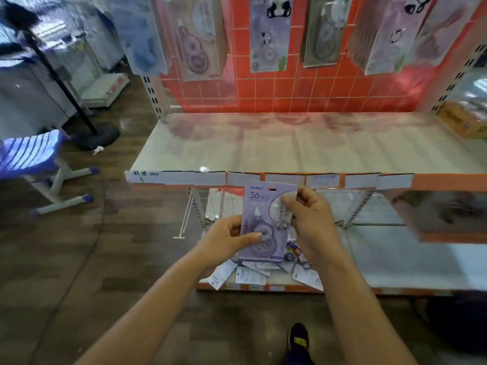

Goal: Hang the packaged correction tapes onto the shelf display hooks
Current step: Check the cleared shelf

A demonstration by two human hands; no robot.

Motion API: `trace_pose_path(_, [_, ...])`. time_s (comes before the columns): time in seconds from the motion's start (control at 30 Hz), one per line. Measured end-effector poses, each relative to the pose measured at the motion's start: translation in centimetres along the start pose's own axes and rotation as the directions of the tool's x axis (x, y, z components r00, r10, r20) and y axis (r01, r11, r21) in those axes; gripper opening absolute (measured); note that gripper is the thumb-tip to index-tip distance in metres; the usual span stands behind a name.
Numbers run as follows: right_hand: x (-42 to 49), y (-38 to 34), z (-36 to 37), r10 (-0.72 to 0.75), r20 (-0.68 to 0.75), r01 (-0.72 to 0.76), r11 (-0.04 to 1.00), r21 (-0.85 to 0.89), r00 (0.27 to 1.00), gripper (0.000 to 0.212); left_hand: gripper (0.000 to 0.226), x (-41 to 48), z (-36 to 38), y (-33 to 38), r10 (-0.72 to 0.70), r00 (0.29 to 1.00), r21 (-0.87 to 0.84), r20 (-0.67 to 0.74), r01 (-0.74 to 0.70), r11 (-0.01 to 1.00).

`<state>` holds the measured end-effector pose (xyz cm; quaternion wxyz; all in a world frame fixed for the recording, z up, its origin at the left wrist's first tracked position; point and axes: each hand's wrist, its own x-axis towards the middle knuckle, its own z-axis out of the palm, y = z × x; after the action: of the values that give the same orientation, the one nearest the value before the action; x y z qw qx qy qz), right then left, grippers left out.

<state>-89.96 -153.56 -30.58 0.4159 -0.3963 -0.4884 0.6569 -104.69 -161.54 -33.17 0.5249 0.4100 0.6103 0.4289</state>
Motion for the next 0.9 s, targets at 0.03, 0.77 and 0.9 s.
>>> trace_pose_path(0.03, [0.2, 0.9, -0.5, 0.017, -0.003, -0.017, 1.000, -0.012, 1.000, 0.020, 0.016, 0.5, 0.2, -1.0, -0.016, 1.000, 0.022, 0.017, 0.015, 1.000])
trace_pose_path(0.77, [11.8, 39.9, -7.9, -0.194, 0.038, 0.197, 0.957, -0.214, 0.980, 0.008, 0.032, 19.8, 0.4, -36.9, 0.069, 0.997, 0.219, 0.032, -0.074, 0.973])
trace_pose_path(0.9, [12.5, 43.8, -6.3, -0.300, 0.108, 0.317, 0.922, -0.220, 0.948, 0.009, 0.032, 21.0, -1.7, -41.2, 0.182, 0.983, 0.147, 0.011, -0.182, 0.972])
